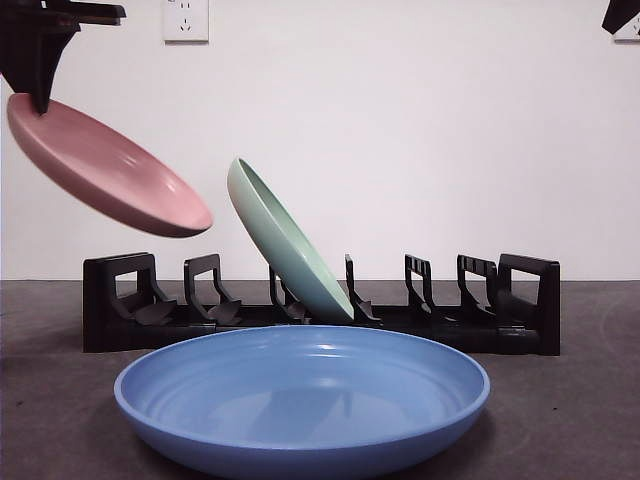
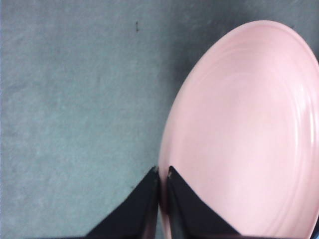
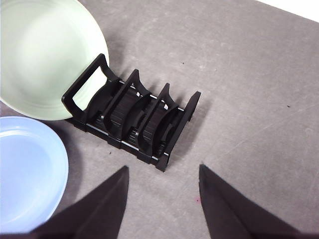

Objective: Place the plate

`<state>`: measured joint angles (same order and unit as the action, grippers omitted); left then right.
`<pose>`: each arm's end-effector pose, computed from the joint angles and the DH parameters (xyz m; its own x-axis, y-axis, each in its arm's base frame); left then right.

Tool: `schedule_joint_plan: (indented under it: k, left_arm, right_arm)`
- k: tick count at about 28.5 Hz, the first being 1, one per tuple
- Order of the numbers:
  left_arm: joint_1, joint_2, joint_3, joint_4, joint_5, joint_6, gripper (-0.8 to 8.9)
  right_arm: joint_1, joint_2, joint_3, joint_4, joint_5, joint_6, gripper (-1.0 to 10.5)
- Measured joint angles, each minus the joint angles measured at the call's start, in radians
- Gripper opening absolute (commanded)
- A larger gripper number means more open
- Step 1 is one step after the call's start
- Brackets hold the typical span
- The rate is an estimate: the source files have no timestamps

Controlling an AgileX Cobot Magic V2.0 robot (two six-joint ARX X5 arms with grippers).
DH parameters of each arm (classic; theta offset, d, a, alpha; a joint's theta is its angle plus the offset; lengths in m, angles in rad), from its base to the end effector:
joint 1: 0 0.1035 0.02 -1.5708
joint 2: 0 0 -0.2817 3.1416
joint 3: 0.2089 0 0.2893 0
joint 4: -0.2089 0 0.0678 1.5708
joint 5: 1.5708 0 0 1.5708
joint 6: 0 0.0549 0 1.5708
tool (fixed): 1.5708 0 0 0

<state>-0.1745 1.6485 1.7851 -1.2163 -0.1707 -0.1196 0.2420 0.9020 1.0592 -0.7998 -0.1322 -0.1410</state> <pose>0.3675 -0.0553 0.3748 0.4872 0.0866 -0.8690 -0.0121 0.9956 0.0925 0.2054 0.0581 0.3548 0.7388 0.3181 -0.5940 -0.4184 0.9076 -0.0343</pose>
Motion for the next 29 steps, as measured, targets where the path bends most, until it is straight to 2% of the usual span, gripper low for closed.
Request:
schedule_joint_plan:
  k: [11, 19, 23, 29]
  left_arm:
    - [0.019, -0.027, 0.004, -0.069, -0.004, 0.016, 0.11]
    - [0.026, -0.187, -0.012, -0.07, -0.006, 0.027, 0.1]
    - [0.026, -0.281, -0.115, -0.064, 0.01, 0.026, 0.1]
    - [0.026, -0.47, -0.369, 0.018, 0.085, 0.004, 0.1]
  right_arm:
    - [0.0, 0.0, 0.0, 0.0, 0.0, 0.0, 2.2]
    - [0.0, 0.0, 0.0, 0.0, 0.0, 0.0, 2.2]
    - [0.0, 0.0, 0.0, 0.0, 0.0, 0.0, 2.2]
    - [0.0, 0.0, 0.0, 0.0, 0.0, 0.007, 2.2]
